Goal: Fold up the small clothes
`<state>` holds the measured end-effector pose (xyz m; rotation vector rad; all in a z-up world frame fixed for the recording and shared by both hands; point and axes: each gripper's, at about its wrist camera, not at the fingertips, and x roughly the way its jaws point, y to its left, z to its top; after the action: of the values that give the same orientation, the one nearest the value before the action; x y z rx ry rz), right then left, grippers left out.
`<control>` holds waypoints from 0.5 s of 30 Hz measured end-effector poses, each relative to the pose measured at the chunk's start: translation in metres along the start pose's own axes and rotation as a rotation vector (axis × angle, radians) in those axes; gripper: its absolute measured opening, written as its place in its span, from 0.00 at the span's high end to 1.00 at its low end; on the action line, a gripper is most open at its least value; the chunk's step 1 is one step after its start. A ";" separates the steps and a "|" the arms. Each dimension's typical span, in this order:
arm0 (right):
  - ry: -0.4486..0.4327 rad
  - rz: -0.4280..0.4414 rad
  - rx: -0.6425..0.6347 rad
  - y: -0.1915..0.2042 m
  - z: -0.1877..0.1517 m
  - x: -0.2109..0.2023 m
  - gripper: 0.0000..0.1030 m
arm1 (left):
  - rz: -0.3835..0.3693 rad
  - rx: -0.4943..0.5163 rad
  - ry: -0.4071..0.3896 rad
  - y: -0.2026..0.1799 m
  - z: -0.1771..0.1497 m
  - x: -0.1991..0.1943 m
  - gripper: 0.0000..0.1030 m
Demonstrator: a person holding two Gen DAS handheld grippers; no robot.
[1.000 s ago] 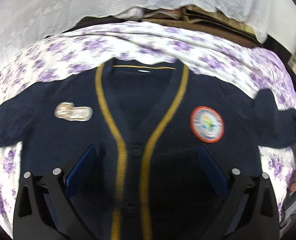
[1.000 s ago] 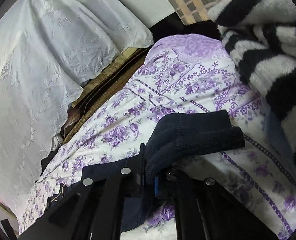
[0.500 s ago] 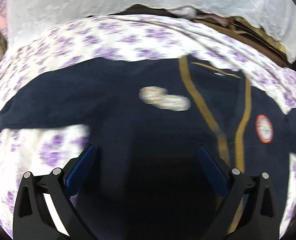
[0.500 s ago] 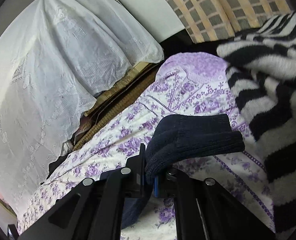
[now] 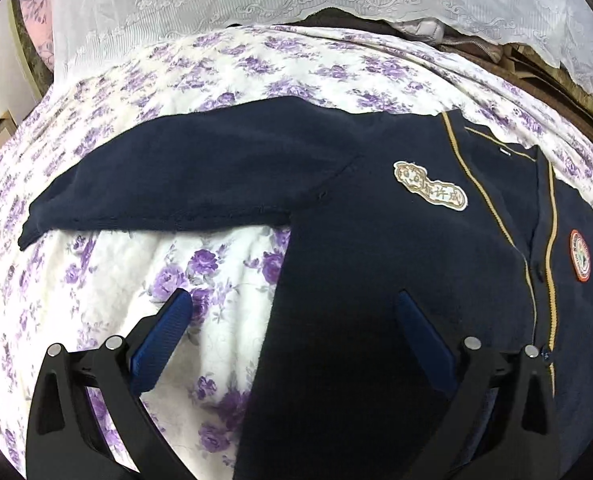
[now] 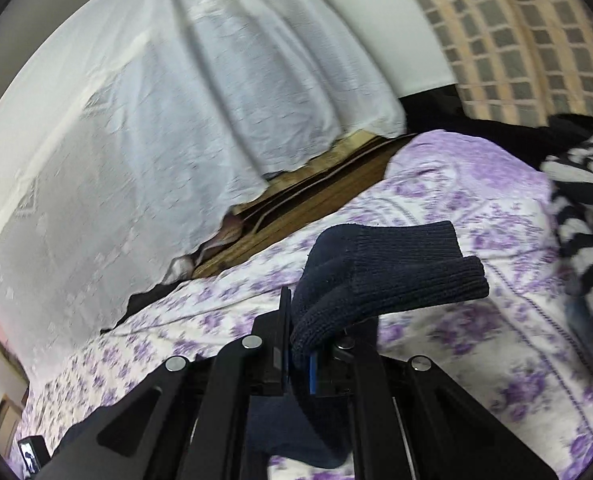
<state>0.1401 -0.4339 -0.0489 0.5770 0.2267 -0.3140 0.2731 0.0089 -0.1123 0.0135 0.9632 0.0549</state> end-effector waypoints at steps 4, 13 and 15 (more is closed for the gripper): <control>0.020 0.025 -0.042 0.029 -0.004 0.007 0.93 | -0.048 -0.044 0.032 0.009 0.001 0.007 0.04; 0.047 0.075 -0.126 0.091 -0.013 0.023 0.93 | -0.050 -0.053 0.034 0.009 0.001 0.008 0.04; 0.051 0.090 -0.143 0.103 -0.015 0.025 0.93 | -0.052 -0.056 0.035 0.010 0.000 0.008 0.04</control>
<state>0.1983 -0.3491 -0.0173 0.4529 0.2698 -0.1947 0.2773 0.0195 -0.1183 -0.0641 0.9962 0.0342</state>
